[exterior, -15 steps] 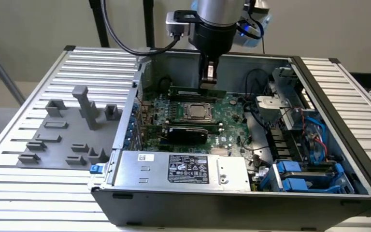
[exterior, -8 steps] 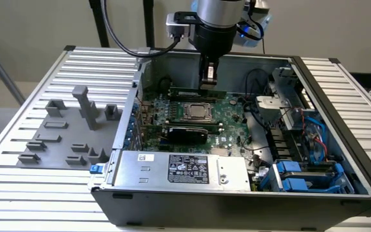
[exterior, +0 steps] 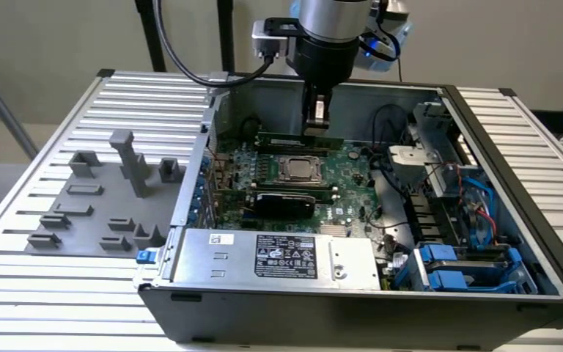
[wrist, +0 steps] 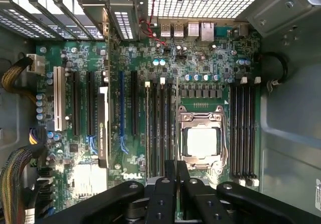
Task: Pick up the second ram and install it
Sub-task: 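Insert the second ram into the second slot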
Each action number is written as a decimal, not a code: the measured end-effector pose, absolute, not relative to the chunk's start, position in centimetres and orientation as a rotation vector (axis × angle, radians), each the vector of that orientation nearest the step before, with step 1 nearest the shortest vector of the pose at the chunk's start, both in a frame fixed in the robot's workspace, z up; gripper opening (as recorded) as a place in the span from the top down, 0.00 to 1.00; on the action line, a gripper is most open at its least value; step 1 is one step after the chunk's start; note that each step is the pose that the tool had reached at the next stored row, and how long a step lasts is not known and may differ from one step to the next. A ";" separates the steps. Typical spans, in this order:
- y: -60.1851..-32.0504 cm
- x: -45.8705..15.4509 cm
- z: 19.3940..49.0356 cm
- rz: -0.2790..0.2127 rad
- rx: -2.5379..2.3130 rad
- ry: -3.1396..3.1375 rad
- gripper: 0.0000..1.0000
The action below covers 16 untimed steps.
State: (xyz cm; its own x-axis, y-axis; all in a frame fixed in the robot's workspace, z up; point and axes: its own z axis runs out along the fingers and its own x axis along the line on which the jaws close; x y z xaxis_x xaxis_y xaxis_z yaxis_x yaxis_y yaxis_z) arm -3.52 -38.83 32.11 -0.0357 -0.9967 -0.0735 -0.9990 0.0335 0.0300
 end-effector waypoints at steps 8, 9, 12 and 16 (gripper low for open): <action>-38.7 -3.5 31.2 0.105 -2.163 2.239 1.00; -38.7 -3.5 31.1 0.105 -2.163 2.239 1.00; -38.6 -3.5 30.5 0.105 -2.163 2.238 1.00; -38.6 -3.5 29.8 0.105 -2.166 2.235 1.00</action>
State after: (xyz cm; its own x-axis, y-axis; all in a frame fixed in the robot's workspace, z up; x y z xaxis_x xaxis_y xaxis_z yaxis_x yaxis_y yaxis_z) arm -3.52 -38.57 29.79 -0.0322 -0.9973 -0.0663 -0.9991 0.0302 0.0298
